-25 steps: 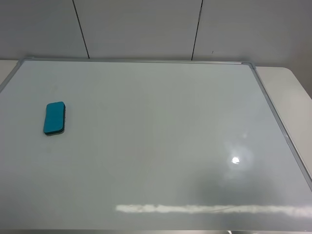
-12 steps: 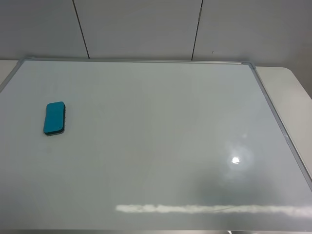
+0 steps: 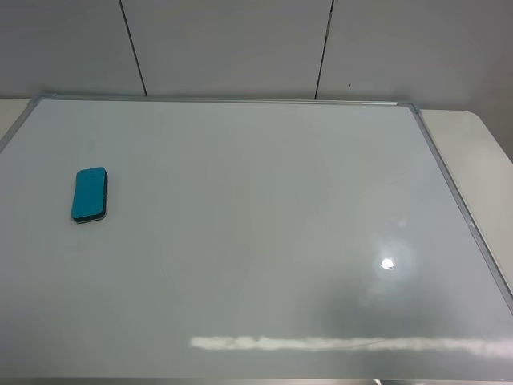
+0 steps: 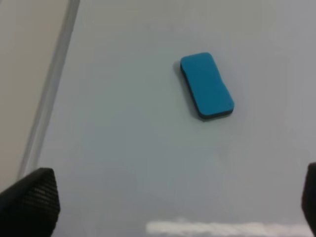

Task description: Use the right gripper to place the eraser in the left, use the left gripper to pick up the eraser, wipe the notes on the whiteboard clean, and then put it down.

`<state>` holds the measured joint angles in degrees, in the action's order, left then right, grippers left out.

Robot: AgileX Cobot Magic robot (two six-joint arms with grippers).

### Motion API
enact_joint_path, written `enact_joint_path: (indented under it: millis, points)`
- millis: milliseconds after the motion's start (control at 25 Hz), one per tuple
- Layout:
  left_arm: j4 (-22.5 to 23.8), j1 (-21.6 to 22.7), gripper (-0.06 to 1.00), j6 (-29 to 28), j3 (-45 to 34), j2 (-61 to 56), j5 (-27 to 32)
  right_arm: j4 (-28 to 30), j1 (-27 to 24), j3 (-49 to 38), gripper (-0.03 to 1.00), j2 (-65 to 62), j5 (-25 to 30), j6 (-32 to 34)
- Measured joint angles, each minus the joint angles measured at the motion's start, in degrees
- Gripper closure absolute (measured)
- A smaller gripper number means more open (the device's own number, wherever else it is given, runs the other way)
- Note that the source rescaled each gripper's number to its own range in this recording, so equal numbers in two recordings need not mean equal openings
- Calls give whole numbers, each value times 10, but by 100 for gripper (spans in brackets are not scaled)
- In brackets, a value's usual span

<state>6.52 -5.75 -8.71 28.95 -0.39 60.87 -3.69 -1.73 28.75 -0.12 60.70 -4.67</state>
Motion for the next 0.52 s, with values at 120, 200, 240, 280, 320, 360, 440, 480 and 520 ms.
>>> enact_joint_path:
  millis: [120,200,240,280,320,360,440,480,520]
  points:
    - [0,0,-6,-15,0,0,0,0,0,0,-3,0,0,0]
    - [0,0,-6,-17,0,0,0,0,0,0,-3,0,0,0]
    - [0,0,-6,-18,0,0,0,0,0,0,-3,0,0,0]
    - [-1,0,-6,-18,0,0,0,0,0,0,-3,0,0,0]
    - [-1,0,-6,-18,0,0,0,0,0,0,-3,0,0,0]
    - [-1,0,-6,-18,0,0,0,0,0,0,-3,0,0,0]
    - [-1,0,-6,-18,0,0,0,0,0,0,-3,0,0,0]
    - [-1,0,-6,-18,0,0,0,0,0,0,-3,0,0,0]
    - [-1,0,-6,-18,0,0,0,0,0,0,-3,0,0,0]
